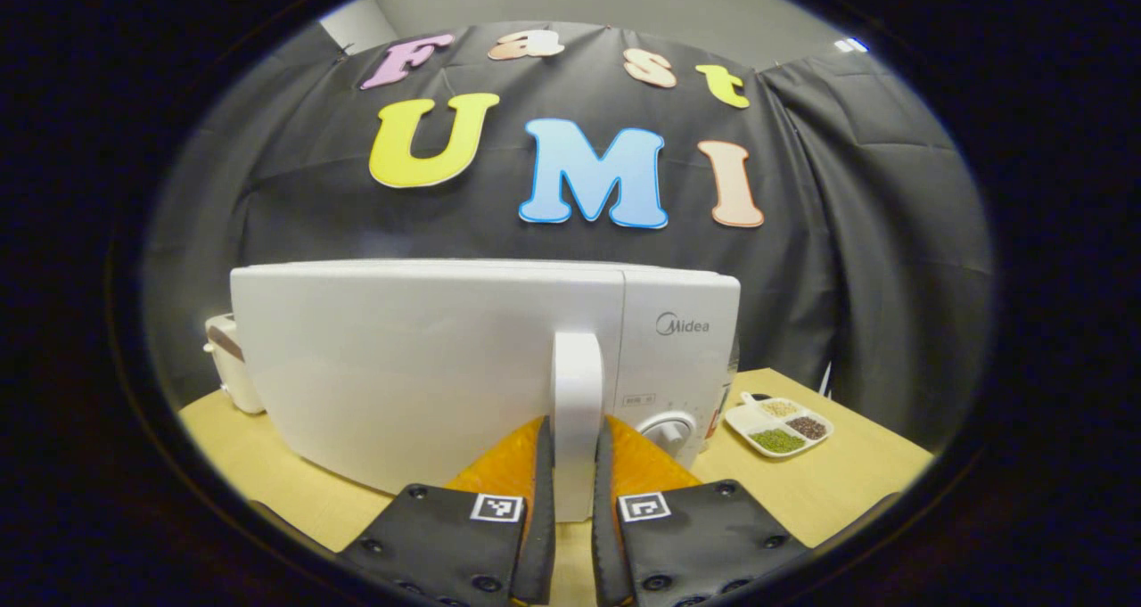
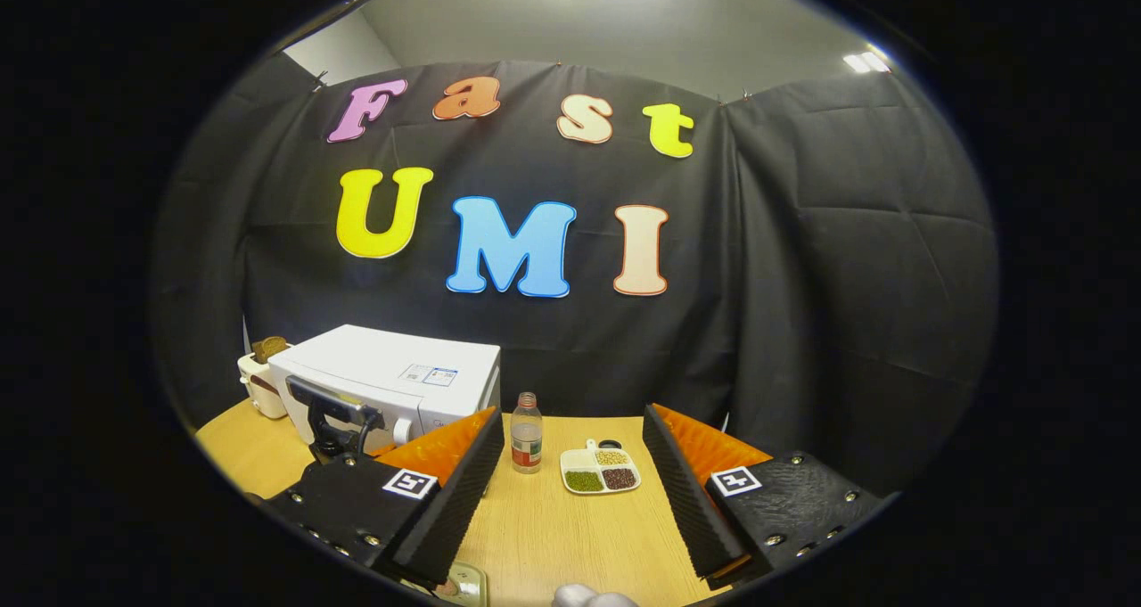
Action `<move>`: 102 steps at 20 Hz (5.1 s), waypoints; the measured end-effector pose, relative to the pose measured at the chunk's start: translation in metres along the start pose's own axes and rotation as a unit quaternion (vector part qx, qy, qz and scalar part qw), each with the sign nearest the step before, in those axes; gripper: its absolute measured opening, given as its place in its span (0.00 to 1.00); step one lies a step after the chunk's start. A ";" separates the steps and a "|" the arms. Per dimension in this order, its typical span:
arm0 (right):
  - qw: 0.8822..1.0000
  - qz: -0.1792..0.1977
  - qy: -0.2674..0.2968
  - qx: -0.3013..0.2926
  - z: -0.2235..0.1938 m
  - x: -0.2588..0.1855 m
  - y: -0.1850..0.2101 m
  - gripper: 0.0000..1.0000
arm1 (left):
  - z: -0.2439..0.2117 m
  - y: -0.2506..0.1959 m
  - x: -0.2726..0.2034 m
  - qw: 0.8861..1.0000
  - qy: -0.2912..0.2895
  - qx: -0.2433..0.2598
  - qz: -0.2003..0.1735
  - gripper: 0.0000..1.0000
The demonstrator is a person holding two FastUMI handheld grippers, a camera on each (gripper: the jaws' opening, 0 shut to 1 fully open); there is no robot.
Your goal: Open the microwave oven with the left hand, put the food in, and close the microwave oven.
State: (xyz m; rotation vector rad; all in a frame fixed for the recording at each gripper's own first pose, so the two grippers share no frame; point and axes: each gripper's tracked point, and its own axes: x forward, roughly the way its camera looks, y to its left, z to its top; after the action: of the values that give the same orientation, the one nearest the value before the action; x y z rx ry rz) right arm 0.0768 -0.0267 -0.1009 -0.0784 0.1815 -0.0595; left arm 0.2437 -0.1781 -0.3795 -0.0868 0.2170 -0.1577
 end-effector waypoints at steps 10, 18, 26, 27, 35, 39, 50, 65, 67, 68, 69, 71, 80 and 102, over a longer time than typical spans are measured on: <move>0.998 0.052 0.022 0.020 -0.011 -0.011 0.033 0.96 | -0.031 0.073 -0.173 0.998 0.026 0.045 0.036 0.36; 0.992 0.124 0.020 0.000 -0.014 -0.017 0.100 0.96 | -0.041 0.169 -0.260 0.990 0.050 0.055 0.120 0.99; 0.978 0.200 0.048 -0.030 -0.073 -0.033 0.168 0.96 | -0.037 0.252 -0.318 0.983 0.054 0.005 0.174 1.00; 0.976 0.207 0.057 -0.034 -0.086 -0.035 0.173 0.96 | -0.038 0.257 -0.322 0.983 0.056 0.000 0.172 0.99; 0.961 0.242 0.121 -0.066 -0.208 -0.043 0.189 0.96 | -0.039 0.307 -0.353 0.983 0.045 0.011 0.180 0.96; 0.950 0.247 0.171 -0.086 -0.277 -0.045 0.185 0.96 | -0.024 0.331 -0.377 0.974 0.033 0.038 0.221 1.00; 0.932 0.262 0.237 -0.085 -0.348 -0.044 0.191 0.96 | 0.141 0.280 -0.388 0.977 -0.087 0.055 0.186 0.96; 0.925 0.281 0.247 -0.074 -0.306 -0.037 0.201 0.76 | 0.153 0.249 -0.343 0.985 -0.079 0.066 0.137 0.96; 0.928 0.282 0.238 -0.047 -0.277 -0.026 0.213 0.76 | 0.155 0.252 -0.341 0.985 -0.077 0.073 0.139 0.98; 0.930 0.283 0.231 -0.028 -0.261 -0.017 0.224 0.76 | 0.157 0.254 -0.341 0.984 -0.077 0.078 0.139 0.98; 0.933 0.282 0.224 -0.006 -0.246 -0.006 0.236 0.76 | 0.159 0.255 -0.343 0.984 -0.078 0.082 0.140 0.98; 0.937 0.277 0.211 0.032 -0.221 0.021 0.261 0.76 | 0.163 0.257 -0.340 0.984 -0.078 0.085 0.139 0.97; 0.947 0.208 0.173 0.172 -0.174 0.146 0.366 0.76 | 0.162 0.261 -0.324 0.986 -0.065 0.088 0.128 0.98; 0.975 0.078 0.134 0.159 -0.180 0.221 0.356 0.97 | 0.146 0.322 -0.333 0.976 -0.052 0.091 0.193 0.98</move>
State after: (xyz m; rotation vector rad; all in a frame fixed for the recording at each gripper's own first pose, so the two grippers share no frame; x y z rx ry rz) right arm 0.2797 0.2996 -0.3460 0.2653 0.4448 0.0596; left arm 0.0021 0.2032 -0.2014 0.1299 0.1118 0.2151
